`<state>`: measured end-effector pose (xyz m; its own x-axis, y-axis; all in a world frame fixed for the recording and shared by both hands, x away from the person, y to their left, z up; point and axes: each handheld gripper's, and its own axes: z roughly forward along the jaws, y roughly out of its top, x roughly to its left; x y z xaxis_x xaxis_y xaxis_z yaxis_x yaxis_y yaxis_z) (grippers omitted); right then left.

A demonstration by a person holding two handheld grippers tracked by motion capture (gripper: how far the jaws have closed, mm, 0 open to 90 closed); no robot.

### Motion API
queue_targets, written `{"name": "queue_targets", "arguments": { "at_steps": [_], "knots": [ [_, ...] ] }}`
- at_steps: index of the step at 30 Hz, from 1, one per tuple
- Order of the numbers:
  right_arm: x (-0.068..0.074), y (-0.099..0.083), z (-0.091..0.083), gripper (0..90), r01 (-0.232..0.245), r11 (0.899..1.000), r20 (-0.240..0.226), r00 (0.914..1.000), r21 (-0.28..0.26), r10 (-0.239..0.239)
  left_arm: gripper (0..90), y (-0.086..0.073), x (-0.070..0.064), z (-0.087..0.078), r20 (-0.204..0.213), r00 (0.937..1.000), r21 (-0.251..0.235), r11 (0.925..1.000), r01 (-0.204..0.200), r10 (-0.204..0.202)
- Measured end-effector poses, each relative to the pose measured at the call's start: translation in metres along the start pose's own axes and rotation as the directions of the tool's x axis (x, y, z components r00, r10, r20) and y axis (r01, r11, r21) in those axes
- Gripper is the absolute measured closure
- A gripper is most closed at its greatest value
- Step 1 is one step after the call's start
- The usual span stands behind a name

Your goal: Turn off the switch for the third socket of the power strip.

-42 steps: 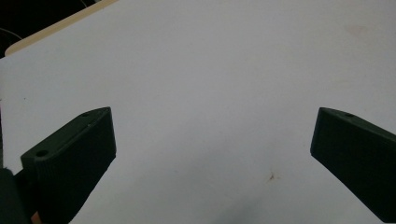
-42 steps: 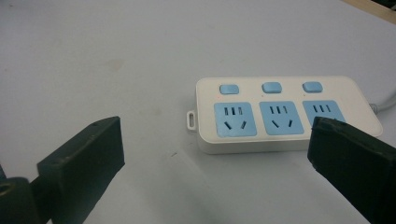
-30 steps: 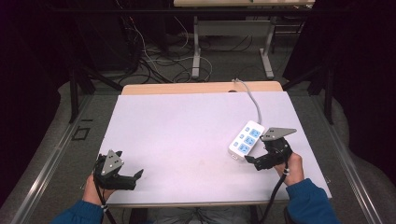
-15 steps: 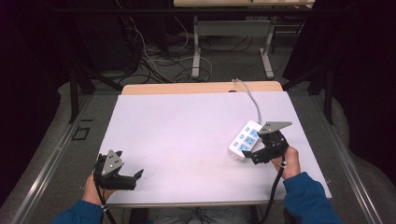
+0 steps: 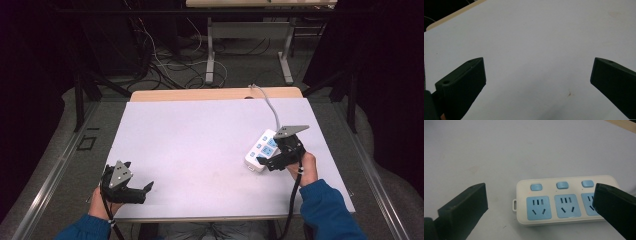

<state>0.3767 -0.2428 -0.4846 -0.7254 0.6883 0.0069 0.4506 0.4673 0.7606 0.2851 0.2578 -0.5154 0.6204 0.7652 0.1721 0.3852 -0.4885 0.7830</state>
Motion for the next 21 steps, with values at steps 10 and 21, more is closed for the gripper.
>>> {"name": "queue_targets", "arguments": {
  "at_steps": [10, 21],
  "knots": [
    [-0.006, 0.004, 0.013, 0.0, -0.024, 1.0, -0.01, 0.9996, 0.017, 0.025, 0.0, 0.0, 0.0, 0.001, -0.003, 1.0, -0.003, 1.0, -0.003, 0.003],
    [-0.011, 0.007, 0.021, 0.0, -0.042, 0.999, -0.021, 0.9989, 0.013, 0.042, 0.0, 0.0, 0.0, 0.001, -0.006, 1.0, 0.0, 1.0, -0.006, 0.006]
  ]
}}
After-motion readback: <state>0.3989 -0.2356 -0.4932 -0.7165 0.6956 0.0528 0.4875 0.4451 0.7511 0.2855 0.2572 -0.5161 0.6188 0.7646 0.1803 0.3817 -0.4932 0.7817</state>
